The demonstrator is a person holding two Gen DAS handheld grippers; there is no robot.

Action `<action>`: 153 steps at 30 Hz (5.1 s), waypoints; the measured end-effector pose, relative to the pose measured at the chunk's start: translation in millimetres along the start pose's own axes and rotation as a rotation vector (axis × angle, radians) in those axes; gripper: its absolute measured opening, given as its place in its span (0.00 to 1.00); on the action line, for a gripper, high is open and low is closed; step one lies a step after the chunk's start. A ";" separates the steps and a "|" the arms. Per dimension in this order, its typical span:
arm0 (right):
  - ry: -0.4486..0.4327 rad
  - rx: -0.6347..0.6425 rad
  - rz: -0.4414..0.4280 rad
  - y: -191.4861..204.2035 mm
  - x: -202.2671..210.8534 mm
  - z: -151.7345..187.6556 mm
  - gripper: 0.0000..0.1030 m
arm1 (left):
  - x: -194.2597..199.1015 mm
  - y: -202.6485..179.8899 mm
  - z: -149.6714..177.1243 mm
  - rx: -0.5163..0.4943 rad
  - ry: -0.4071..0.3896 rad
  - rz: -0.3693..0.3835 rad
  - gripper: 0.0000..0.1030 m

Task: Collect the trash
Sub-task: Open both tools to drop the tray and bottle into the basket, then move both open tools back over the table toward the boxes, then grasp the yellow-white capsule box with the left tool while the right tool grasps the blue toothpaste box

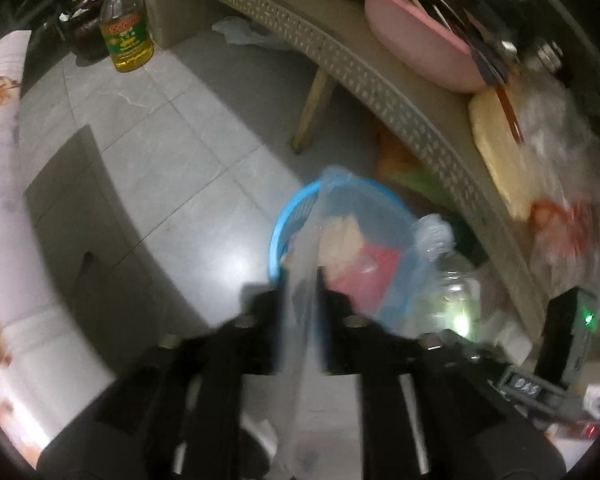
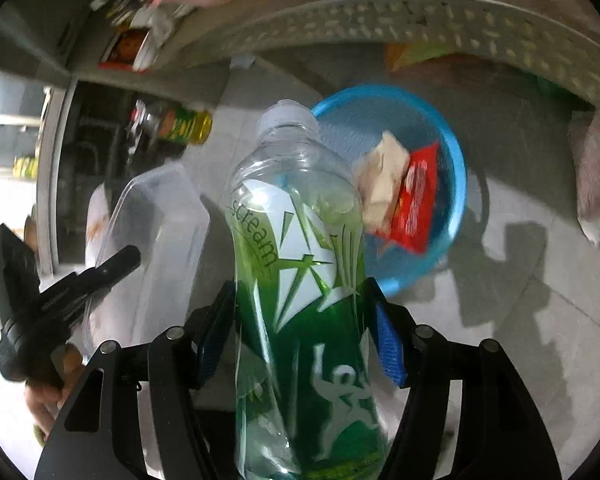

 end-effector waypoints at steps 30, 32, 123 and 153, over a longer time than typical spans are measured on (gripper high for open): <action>-0.055 0.417 0.120 113.7 45.2 108.5 0.75 | 183.6 78.0 139.4 0.025 -0.302 0.112 0.66; -0.064 0.497 0.123 142.1 52.4 123.2 0.75 | 208.6 103.1 167.2 0.075 -0.348 0.094 0.69; 0.191 1.317 0.080 466.2 -146.2 337.1 0.66 | 212.9 415.5 339.2 0.933 -0.395 -0.194 0.87; 0.474 1.355 0.334 366.7 -131.3 379.6 0.53 | 220.0 385.5 365.4 0.692 -0.400 -0.140 0.87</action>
Point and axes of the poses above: each gripper's, at about its wrist camera, not at the fingertips, and x roughly against the way its jaws point, y to its left, z to its underside, the point moved 8 cm from there along -x, roughly the way its jaws point, and after that the axes turned 10 degrees about y, right-handed, at the moved point
